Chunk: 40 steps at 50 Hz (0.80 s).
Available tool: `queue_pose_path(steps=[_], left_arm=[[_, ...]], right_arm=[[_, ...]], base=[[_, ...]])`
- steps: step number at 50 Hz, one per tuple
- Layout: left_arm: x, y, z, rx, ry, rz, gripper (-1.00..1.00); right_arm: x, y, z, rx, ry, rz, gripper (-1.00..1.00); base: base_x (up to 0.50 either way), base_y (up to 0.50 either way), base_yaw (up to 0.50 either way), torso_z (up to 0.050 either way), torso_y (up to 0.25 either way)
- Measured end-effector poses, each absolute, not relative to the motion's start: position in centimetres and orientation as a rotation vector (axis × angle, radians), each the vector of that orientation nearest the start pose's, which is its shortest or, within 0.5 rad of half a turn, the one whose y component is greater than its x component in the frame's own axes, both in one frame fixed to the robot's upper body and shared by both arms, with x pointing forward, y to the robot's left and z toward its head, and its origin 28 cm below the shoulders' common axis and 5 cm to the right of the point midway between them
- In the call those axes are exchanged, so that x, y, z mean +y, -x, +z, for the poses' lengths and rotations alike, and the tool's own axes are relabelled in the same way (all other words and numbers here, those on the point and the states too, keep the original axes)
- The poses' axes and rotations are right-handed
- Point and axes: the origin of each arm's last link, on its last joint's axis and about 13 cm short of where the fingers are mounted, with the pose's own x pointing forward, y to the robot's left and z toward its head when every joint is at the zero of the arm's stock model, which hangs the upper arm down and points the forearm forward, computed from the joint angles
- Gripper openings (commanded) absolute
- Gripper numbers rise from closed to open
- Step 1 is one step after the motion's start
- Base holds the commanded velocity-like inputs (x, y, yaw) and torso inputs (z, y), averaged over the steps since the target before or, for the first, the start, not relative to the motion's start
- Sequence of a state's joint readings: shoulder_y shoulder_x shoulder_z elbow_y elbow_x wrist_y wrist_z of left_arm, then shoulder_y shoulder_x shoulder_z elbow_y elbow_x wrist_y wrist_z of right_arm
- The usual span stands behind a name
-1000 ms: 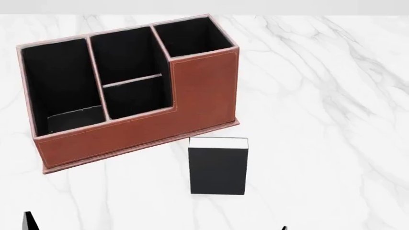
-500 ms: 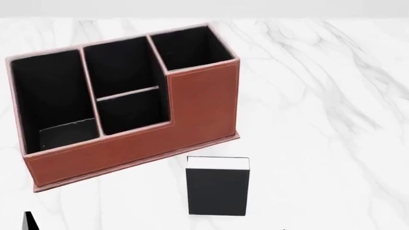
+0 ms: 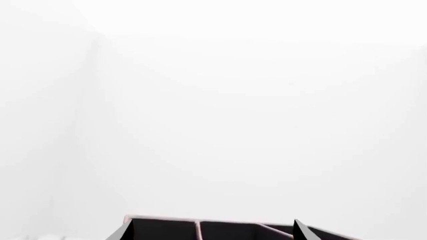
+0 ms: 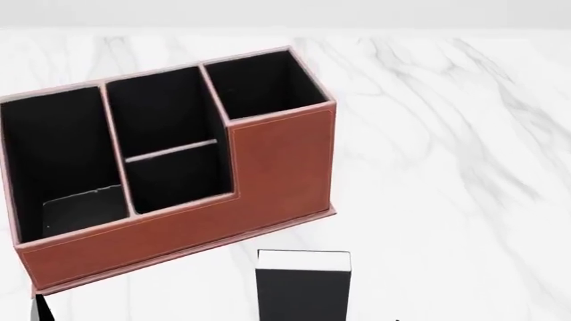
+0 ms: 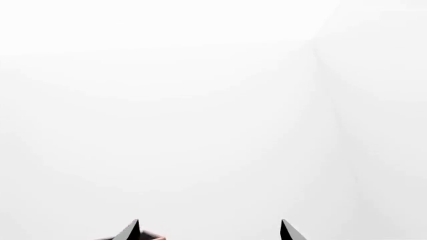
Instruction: Pick up the book and place it in the back compartment of the caddy.
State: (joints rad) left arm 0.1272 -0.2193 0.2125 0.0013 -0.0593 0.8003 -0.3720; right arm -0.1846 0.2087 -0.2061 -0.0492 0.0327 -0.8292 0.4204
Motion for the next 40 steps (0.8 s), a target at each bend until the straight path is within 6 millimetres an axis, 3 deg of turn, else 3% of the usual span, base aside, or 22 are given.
queue_pose_path(steps=[40], left_arm=[[21.13, -17.30, 3.94, -0.639, 0.070, 0.097, 1.00]], right_arm=[[-9.82, -15.96, 4.11, -0.656, -0.089, -0.136, 1.00]], base=[[0.16, 0.00, 0.00, 0.000, 0.000]])
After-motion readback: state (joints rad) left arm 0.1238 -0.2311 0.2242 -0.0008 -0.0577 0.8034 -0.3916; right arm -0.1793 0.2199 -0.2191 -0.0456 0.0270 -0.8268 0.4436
